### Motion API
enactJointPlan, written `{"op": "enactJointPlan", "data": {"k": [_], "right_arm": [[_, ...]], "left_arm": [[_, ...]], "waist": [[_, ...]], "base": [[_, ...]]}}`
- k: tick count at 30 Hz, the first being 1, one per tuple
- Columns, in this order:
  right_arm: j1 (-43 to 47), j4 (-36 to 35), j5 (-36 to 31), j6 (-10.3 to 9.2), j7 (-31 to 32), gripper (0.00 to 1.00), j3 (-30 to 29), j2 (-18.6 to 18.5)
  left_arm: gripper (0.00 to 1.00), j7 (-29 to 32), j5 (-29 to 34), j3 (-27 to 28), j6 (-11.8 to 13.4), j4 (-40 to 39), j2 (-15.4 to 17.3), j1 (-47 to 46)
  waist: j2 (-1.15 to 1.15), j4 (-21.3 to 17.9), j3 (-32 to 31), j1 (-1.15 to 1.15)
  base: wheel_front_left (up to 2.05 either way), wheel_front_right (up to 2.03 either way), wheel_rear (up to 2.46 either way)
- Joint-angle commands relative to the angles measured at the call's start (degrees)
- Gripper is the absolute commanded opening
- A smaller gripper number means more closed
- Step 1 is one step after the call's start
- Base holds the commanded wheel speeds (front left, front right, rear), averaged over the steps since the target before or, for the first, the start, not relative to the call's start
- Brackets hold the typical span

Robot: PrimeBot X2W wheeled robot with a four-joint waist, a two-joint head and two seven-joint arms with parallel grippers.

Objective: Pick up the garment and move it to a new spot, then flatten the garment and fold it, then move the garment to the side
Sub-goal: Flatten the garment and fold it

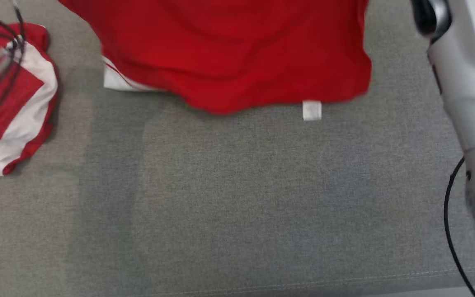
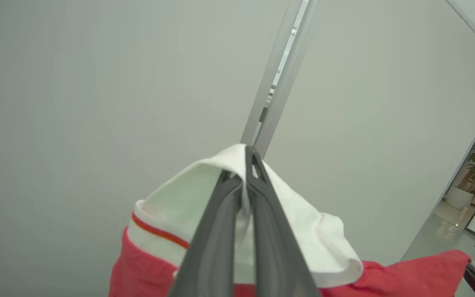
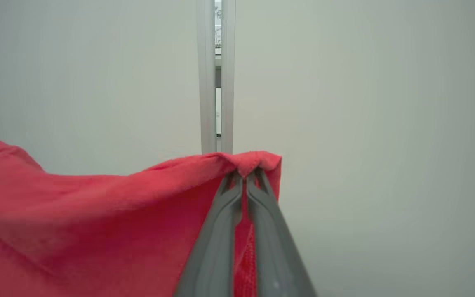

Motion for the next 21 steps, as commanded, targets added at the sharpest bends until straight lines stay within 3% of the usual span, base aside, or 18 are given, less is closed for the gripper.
{"op": "enactJointPlan", "data": {"k": [1, 7, 11, 16, 21], "right_arm": [[-4.30, 1.76, 0.49, -0.08, -0.07, 0.00, 0.09, -0.47], [-17.96, 7.82, 0.54, -0.08, -0.09, 0.00, 0.54, -1.37], [-22.93, 10.50, 0.11, -0.08, -0.12, 0.00, 1.52, -1.34], [-23.05, 11.73, 1.02, -0.08, -0.14, 0.00, 2.78, -1.43], [-14.86, 8.01, 3.43, -0.09, -0.15, 0.00, 4.19, -1.44]], "left_arm": [[0.00, -0.12, 0.42, 0.13, 0.08, 1.86, 0.69, -5.07], [0.00, -1.40, 1.28, -1.33, 0.08, 6.99, 0.39, -20.25], [0.00, -2.18, 0.85, -2.86, 0.08, 8.95, -0.31, -24.73], [0.00, -3.54, -0.31, -5.51, 0.08, 9.65, 0.39, -22.31], [0.00, -6.27, -2.68, -7.75, 0.05, 6.43, 2.73, -13.17]], "waist": [[0.00, -3.99, 6.54, -0.01], [0.00, -5.33, 7.21, -0.01], [0.00, -5.43, 7.00, -0.01], [0.00, -5.48, 6.98, -0.01], [0.00, -6.37, 5.31, -0.01]], "base": [[0.00, 0.00, 0.00], [0.00, 0.00, 0.00], [0.00, 0.00, 0.00], [0.00, 0.00, 0.00], [0.00, 0.00, 0.00]]}}
